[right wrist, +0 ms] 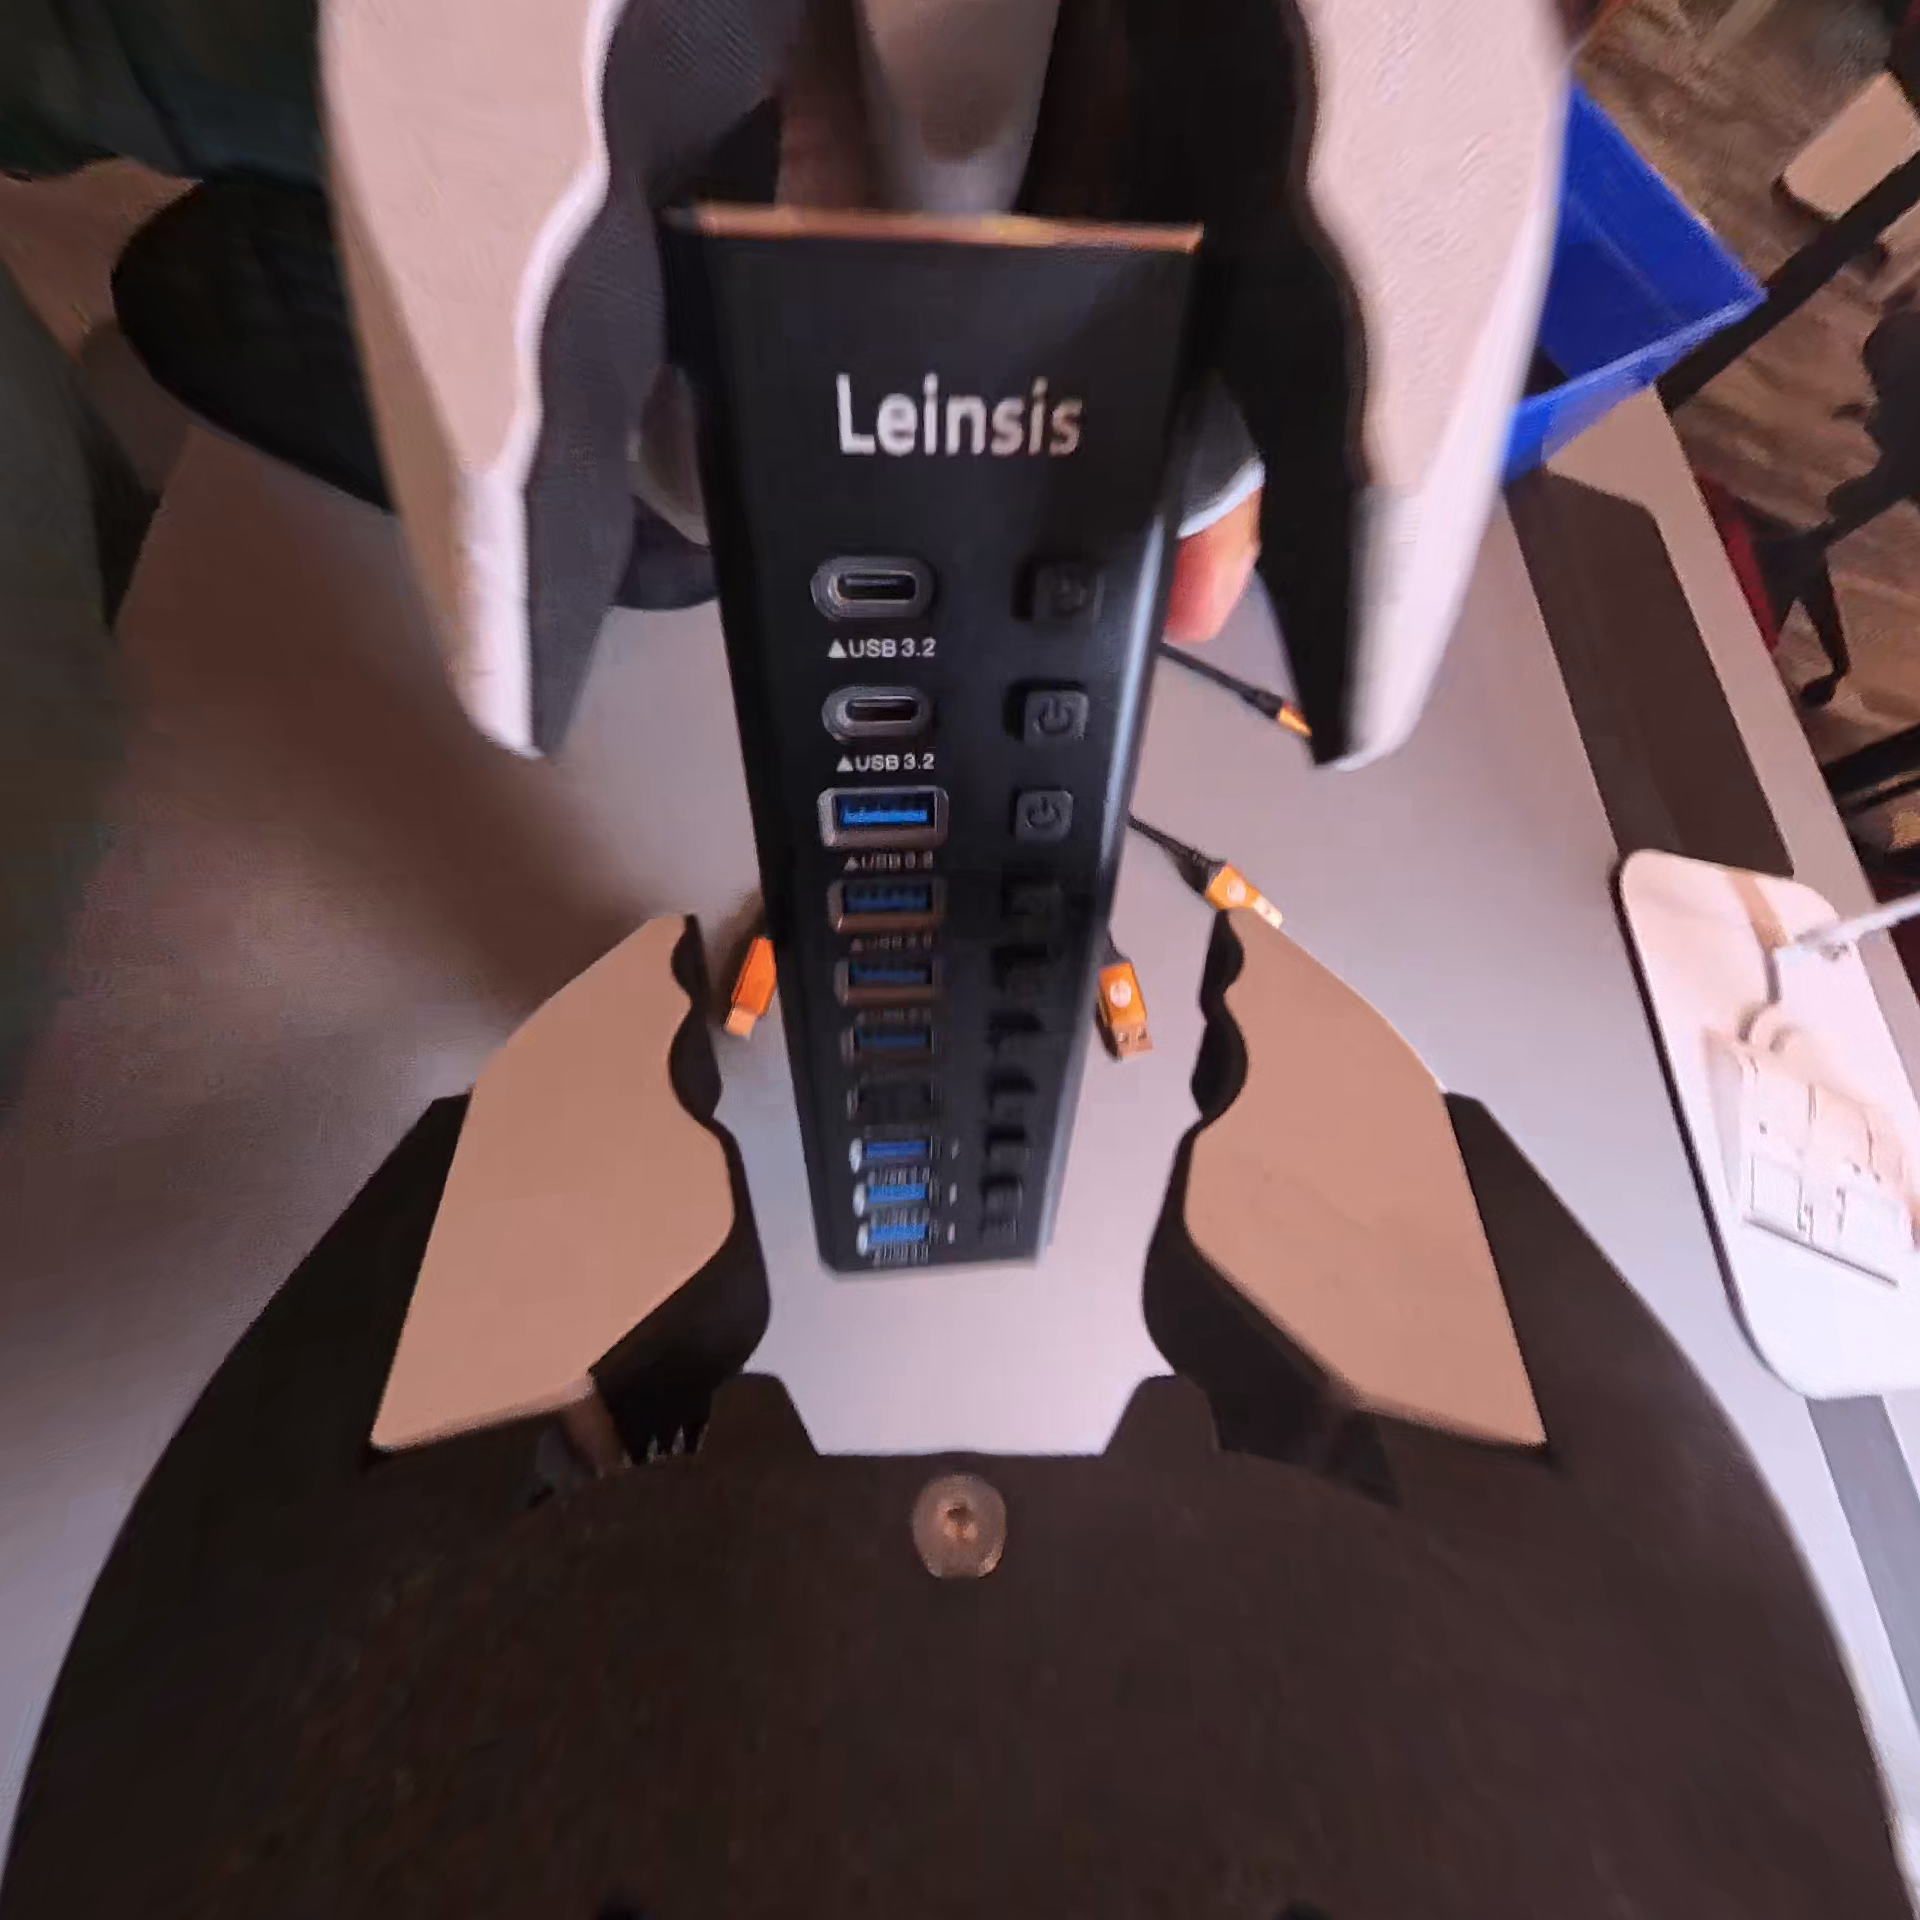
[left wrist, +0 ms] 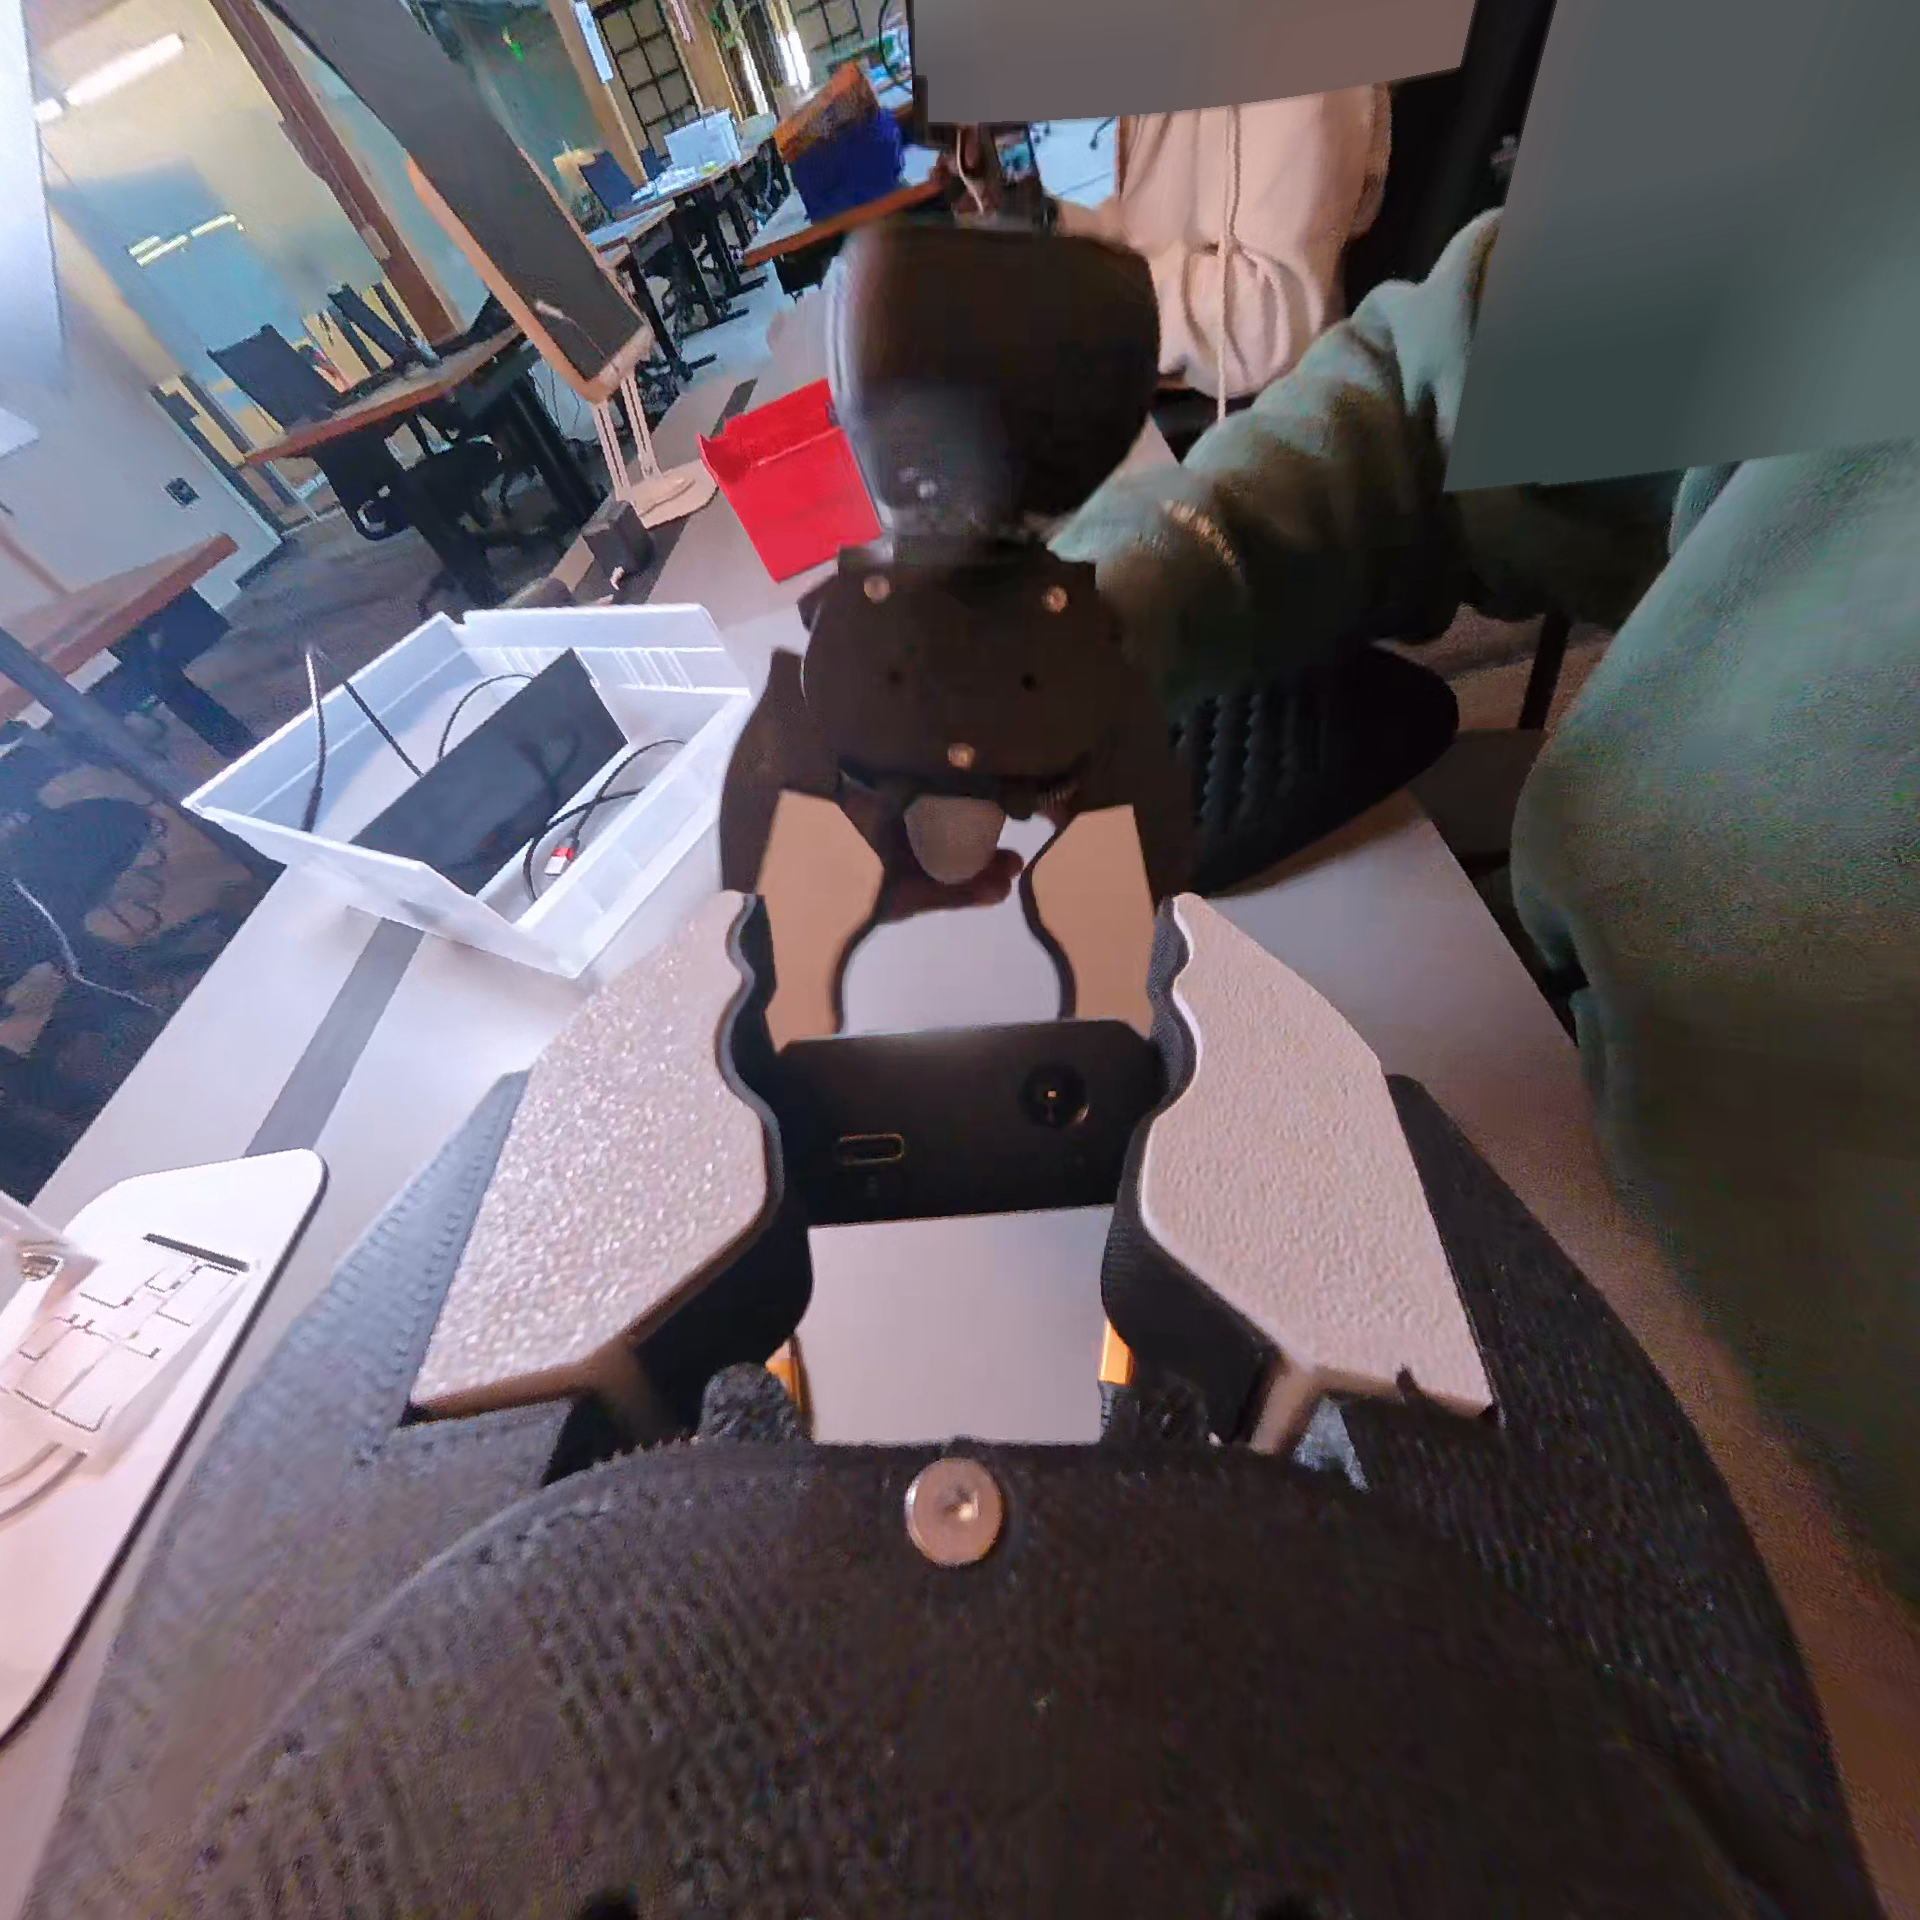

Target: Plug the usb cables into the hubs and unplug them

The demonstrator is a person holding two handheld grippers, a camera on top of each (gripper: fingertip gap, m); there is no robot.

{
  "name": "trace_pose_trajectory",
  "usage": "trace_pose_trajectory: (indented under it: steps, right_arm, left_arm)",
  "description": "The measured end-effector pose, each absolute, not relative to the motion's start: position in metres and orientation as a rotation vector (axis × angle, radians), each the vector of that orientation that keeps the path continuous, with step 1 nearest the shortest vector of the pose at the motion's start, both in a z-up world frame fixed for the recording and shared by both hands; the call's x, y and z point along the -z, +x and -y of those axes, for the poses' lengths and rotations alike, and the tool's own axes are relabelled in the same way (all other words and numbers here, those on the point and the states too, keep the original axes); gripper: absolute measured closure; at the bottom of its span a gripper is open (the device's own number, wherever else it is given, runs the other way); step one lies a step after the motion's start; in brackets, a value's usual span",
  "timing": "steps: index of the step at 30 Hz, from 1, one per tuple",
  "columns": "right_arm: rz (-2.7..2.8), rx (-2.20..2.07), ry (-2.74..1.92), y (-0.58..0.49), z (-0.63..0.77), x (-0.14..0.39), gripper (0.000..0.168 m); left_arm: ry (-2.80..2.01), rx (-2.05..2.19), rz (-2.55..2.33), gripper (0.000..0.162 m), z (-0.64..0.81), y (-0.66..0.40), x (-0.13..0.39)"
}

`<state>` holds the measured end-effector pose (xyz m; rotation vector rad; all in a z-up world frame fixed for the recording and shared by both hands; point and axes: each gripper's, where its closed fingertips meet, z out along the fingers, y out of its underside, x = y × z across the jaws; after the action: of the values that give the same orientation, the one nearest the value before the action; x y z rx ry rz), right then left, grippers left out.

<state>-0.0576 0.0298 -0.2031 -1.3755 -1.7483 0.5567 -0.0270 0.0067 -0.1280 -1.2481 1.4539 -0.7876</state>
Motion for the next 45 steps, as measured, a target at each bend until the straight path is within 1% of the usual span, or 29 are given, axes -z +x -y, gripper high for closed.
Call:
trace_pose_trajectory:
  steps: [1,2,5,6,7,10,15,18,22,27,31,36,41,44,45]
  right_arm:
    - [1.745,-0.567,-1.328,-0.064,-0.028,0.201,0.102]
    - [1.739,-0.597,-1.301,-0.068,-0.026,0.196,0.106]
    - [1.773,-0.522,-1.305,-0.061,-0.031,0.179,0.106]
    - [1.770,-0.482,-1.311,-0.055,-0.036,0.174,0.106]
    - [1.768,-0.454,-1.330,-0.046,-0.043,0.168,0.107]
    - [1.730,-0.338,-1.427,-0.005,-0.078,0.145,0.107]
    - [1.616,0.031,-1.632,0.095,-0.184,0.096,0.107]
    - [1.570,0.212,-1.782,0.158,-0.253,0.088,0.106]
    - [1.519,0.324,-2.010,0.225,-0.330,0.110,0.107]
    - [1.537,0.332,-2.280,0.277,-0.392,0.174,0.107]
    - [1.631,0.243,-2.447,0.289,-0.409,0.226,0.107]
    - [1.704,0.182,-2.557,0.288,-0.419,0.269,0.107]
    - [1.711,0.268,-2.554,0.292,-0.429,0.284,0.107]
    - [1.658,0.330,-2.499,0.294,-0.435,0.270,0.105]
    - [1.629,0.340,-2.490,0.296,-0.436,0.260,0.101]
  left_arm:
    - [-1.224,0.794,-1.442,0.091,-0.005,-0.028,0.121]
    - [-1.205,0.805,-1.416,0.091,-0.003,-0.030,0.114]
    - [-1.182,0.785,-1.322,0.089,-0.009,-0.039,0.101]
    - [-1.186,0.792,-1.270,0.079,-0.012,-0.044,0.097]
    - [-1.213,0.797,-1.232,0.074,-0.017,-0.050,0.096]
    - [-1.246,0.799,-1.124,0.087,-0.031,-0.067,0.099]
    - [-1.318,0.784,-1.051,0.096,-0.042,-0.076,0.124]
    - [-1.364,0.766,-1.031,0.100,-0.048,-0.080,0.137]
    - [-1.398,0.724,-1.024,0.103,-0.056,-0.084,0.150]
    - [-1.507,0.624,-1.049,0.109,-0.071,-0.093,0.186]
    - [-1.580,0.619,-1.037,0.113,-0.084,-0.097,0.206]
    - [-1.626,0.643,-1.026,0.117,-0.092,-0.096,0.219]
    - [-1.633,0.644,-1.030,0.117,-0.092,-0.094,0.223]
    - [-1.638,0.661,-1.029,0.117,-0.092,-0.092,0.224]
    - [-1.641,0.668,-1.030,0.117,-0.092,-0.091,0.225]
